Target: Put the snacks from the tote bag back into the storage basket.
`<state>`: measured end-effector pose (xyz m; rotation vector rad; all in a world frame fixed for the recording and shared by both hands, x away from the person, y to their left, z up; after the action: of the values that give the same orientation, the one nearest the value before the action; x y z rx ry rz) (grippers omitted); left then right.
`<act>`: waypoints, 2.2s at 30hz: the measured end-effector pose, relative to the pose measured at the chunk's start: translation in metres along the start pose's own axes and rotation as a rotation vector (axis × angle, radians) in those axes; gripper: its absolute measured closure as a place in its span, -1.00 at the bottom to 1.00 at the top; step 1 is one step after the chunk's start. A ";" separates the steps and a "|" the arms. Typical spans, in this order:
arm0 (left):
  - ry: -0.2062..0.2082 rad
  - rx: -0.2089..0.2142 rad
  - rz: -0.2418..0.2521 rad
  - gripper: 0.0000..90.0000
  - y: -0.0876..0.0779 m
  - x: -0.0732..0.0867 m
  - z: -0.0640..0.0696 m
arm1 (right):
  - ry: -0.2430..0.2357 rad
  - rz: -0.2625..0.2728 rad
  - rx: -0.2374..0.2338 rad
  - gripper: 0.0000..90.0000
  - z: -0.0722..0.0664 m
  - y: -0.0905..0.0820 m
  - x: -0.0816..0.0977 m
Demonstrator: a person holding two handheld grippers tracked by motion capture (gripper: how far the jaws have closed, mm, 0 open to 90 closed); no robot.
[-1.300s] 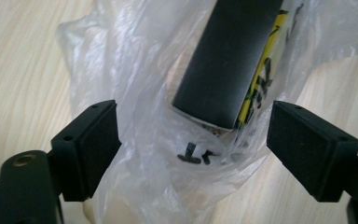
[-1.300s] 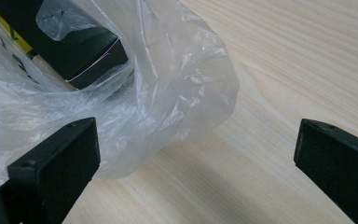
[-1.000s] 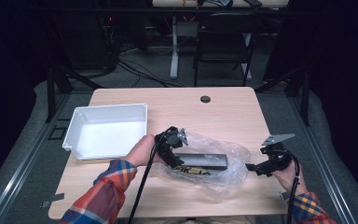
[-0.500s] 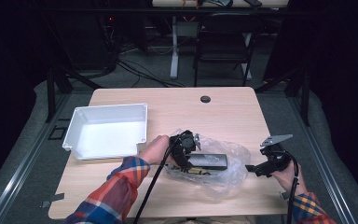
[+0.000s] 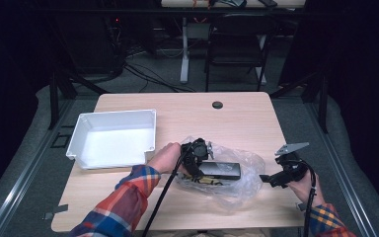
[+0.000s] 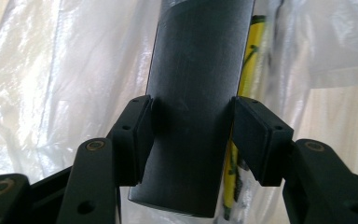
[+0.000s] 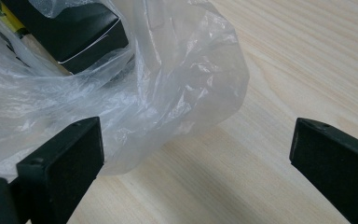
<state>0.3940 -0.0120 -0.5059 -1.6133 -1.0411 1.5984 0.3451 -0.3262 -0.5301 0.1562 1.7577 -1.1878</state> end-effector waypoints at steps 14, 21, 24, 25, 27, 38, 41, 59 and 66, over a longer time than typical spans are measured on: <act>0.000 -0.022 -0.018 -0.14 0.003 -0.001 -0.003 | -0.002 -0.002 -0.002 -0.95 0.000 0.000 0.000; 0.040 -0.010 -0.067 -0.17 0.008 -0.001 -0.002 | -0.004 -0.008 -0.006 -0.95 0.001 0.000 0.000; 0.046 0.002 -0.073 -0.15 0.009 -0.001 -0.003 | -0.002 -0.010 -0.003 -0.95 0.000 0.000 0.000; 0.045 0.004 -0.072 -0.14 0.009 -0.001 -0.003 | -0.002 -0.011 -0.002 -0.95 0.000 0.000 0.000; 0.039 0.016 -0.073 -0.14 0.010 0.000 -0.004 | -0.001 -0.007 -0.001 -0.95 0.000 0.001 0.000; 0.036 0.062 -0.127 -0.15 0.026 0.006 -0.007 | 0.000 -0.015 -0.004 -0.95 0.000 0.002 0.001; 0.045 0.039 -0.135 -0.13 0.030 0.007 -0.005 | 0.003 -0.015 -0.007 -0.95 0.000 0.002 0.001; 0.052 0.071 -0.121 -0.05 0.025 0.010 -0.004 | 0.002 -0.017 -0.007 -0.95 0.001 0.002 0.001; 0.059 0.075 -0.089 -0.05 0.006 0.007 -0.003 | 0.000 -0.012 -0.005 -0.95 0.001 0.001 0.001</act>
<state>0.3967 -0.0089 -0.5141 -1.5341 -0.9969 1.5041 0.3460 -0.3269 -0.5315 0.1422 1.7635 -1.1922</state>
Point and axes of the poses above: each handheld gripper's, and its own axes: y roughly forward along the jaws, x roughly out of its underside, z roughly to its right, the point moved 1 cm from there along y, roughly forward along the jaws, and after that the axes turned 13 degrees about z, right-handed, at the moved point
